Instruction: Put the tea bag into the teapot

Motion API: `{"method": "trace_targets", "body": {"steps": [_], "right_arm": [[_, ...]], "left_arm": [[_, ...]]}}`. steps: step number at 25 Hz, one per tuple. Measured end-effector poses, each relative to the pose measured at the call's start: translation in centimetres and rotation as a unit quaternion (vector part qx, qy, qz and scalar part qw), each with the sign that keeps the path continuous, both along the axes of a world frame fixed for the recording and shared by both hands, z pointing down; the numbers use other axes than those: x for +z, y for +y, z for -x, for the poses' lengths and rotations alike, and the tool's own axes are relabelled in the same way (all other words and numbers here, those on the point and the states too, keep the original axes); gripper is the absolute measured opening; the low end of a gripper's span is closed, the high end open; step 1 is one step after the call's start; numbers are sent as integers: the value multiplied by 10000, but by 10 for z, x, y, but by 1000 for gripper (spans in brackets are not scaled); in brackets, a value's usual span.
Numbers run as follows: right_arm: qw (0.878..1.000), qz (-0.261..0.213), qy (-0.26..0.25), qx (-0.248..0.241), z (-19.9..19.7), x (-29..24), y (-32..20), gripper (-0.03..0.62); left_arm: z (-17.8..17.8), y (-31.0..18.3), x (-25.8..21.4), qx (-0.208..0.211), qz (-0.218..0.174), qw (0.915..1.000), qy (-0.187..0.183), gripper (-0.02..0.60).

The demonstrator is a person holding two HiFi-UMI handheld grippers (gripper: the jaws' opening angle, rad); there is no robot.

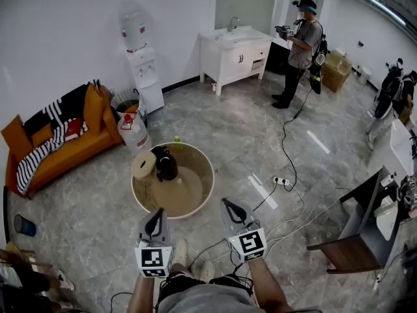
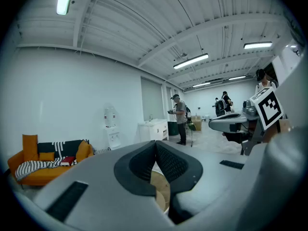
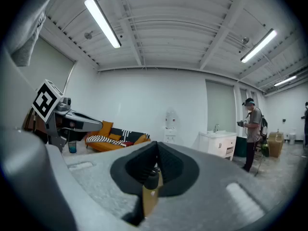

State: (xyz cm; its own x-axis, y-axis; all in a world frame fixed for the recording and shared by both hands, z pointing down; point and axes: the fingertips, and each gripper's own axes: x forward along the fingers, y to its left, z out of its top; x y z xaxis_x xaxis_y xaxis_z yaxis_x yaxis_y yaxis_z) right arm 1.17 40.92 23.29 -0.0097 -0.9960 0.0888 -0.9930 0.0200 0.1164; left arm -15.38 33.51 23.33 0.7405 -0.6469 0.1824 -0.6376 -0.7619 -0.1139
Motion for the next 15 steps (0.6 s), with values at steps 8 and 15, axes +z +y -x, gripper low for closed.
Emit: {"method": "trace_targets", "body": {"steps": [8,15], "right_arm": [[9998,-122,-165,8,-8,-6,13,-2],[9997,-152,-169,-4,-16,-8,17,-2]], "left_arm": [[-11,16,1,54,20,10000,46,17],[-28,17,5,124,71,9999,0,17]]}}
